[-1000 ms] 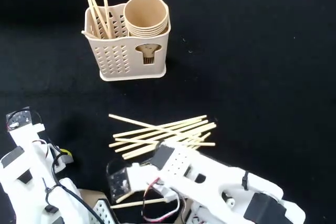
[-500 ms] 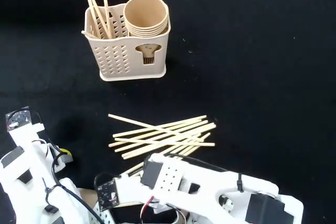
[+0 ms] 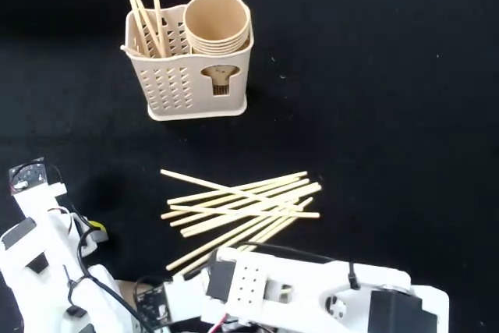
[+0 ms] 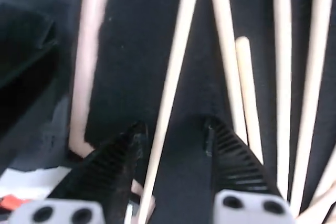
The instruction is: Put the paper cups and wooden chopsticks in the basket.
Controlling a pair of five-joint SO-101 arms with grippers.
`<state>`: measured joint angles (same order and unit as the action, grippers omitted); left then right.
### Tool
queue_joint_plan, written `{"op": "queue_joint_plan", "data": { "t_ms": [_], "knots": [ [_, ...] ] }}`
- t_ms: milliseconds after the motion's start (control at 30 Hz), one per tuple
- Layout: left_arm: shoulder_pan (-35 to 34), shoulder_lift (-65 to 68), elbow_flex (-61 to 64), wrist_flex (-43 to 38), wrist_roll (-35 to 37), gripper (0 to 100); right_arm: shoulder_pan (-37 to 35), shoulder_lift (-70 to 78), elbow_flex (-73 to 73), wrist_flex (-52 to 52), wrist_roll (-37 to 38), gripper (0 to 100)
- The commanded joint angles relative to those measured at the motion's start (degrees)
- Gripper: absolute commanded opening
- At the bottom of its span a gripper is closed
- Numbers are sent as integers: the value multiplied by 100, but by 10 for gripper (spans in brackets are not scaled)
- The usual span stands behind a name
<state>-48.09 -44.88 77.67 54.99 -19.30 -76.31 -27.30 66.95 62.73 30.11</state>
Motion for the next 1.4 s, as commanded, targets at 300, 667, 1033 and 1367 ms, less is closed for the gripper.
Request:
{"op": "queue_joint_plan", "data": {
  "t_ms": [300,667,1033,1367],
  "knots": [
    [75,-44,4,-273,114,281,1899,-4,40,-422,316,195],
    [66,-44,4,-273,114,281,2637,-13,-453,-369,325,194],
    [66,-44,-4,-264,114,281,2110,-22,-945,545,281,194],
    [66,-44,-1235,1152,70,281,1802,-13,-971,431,97,197]
  ]
}}
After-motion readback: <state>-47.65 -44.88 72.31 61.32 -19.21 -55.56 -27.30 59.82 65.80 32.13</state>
